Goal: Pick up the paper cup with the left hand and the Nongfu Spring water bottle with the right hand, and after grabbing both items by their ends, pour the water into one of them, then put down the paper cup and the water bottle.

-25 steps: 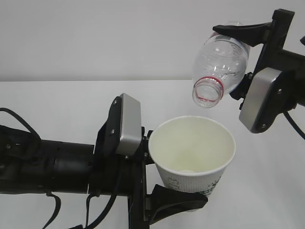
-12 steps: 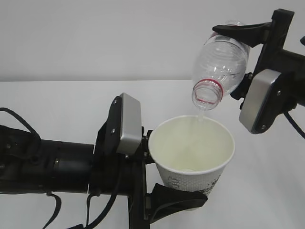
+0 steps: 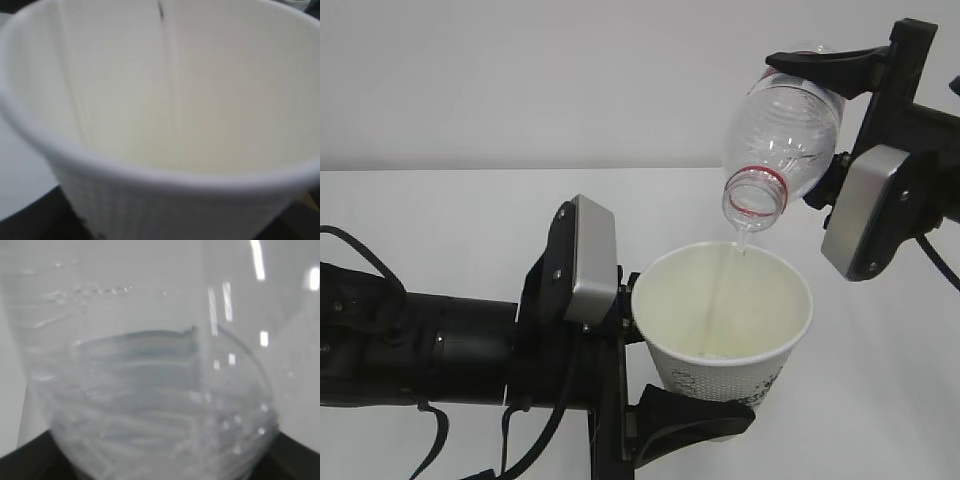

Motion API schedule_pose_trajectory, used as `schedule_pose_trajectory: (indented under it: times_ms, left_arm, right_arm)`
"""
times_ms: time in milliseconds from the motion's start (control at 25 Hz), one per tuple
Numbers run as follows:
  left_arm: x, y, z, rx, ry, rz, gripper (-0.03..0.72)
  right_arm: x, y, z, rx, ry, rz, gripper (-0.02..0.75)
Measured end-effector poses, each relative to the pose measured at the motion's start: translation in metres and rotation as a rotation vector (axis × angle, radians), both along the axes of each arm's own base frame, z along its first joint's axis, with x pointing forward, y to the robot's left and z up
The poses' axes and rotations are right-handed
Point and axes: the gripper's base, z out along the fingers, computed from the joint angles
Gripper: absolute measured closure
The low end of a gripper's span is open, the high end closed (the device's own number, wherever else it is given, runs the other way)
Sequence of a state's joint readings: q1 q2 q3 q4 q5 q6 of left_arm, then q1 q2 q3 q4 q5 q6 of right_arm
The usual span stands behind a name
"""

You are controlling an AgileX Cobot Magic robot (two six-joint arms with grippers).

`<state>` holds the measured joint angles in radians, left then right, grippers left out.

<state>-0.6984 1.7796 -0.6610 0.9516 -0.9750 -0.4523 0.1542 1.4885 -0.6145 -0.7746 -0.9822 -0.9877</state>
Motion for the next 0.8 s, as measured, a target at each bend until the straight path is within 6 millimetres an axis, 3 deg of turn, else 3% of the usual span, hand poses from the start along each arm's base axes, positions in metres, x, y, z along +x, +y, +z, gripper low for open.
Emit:
schedule_pose_trajectory:
  times_ms: [800]
  left_arm:
    - [0.0003,0.0001,-0.0004,0.004,0.001,0.004,0.143]
  right_arm:
    - [-0.0001,0.0001,0.0003,0.001,-0.004,0.002,0.212]
